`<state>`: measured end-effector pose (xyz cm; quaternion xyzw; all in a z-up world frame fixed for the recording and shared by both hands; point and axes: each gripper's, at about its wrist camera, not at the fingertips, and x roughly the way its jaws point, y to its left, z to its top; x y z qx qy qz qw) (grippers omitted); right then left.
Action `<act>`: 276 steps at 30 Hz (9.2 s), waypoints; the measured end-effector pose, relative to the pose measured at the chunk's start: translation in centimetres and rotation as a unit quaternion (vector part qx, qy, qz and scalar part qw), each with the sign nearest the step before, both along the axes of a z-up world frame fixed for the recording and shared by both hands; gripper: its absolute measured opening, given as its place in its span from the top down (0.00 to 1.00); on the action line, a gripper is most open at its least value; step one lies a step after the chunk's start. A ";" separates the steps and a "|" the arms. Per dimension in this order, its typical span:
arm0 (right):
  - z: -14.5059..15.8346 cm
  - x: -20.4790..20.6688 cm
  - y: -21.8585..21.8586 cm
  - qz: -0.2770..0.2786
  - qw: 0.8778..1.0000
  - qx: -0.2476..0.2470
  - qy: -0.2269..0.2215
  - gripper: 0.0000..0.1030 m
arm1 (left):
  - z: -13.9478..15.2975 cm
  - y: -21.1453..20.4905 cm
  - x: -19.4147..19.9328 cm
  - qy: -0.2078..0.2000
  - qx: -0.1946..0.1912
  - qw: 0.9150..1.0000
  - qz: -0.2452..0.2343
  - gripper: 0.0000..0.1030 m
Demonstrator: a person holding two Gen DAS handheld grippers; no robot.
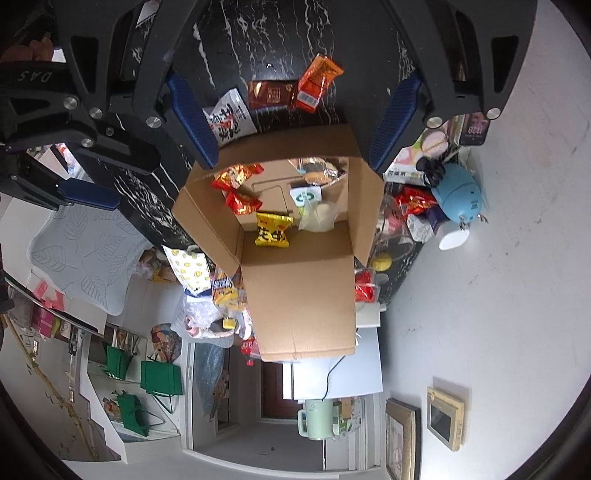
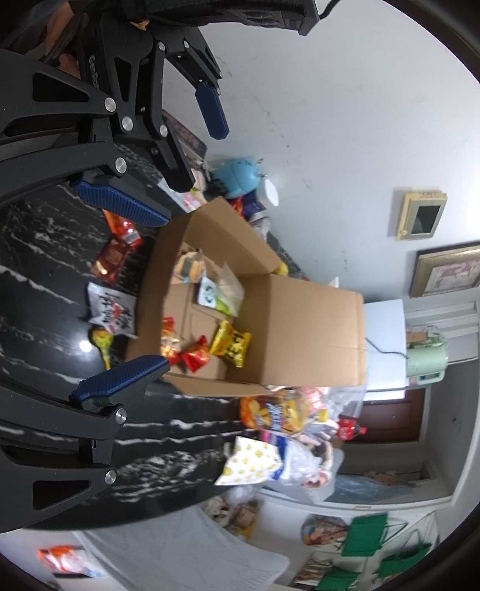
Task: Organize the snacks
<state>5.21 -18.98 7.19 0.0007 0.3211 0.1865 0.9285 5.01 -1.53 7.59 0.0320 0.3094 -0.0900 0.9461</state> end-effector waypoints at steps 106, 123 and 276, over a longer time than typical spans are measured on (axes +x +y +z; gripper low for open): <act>-15.3 4.6 -4.3 -0.048 0.985 0.044 0.161 0.74 | -14.6 -2.0 3.3 0.172 -0.031 0.985 -0.005 0.80; -14.9 1.3 -4.6 -0.040 0.985 0.055 0.159 0.74 | -14.1 -2.2 2.5 0.175 -0.049 0.982 -0.057 0.84; -5.0 26.1 0.0 0.036 0.993 -0.025 0.114 0.63 | -7.1 -3.2 27.3 0.089 0.013 0.996 -0.010 0.72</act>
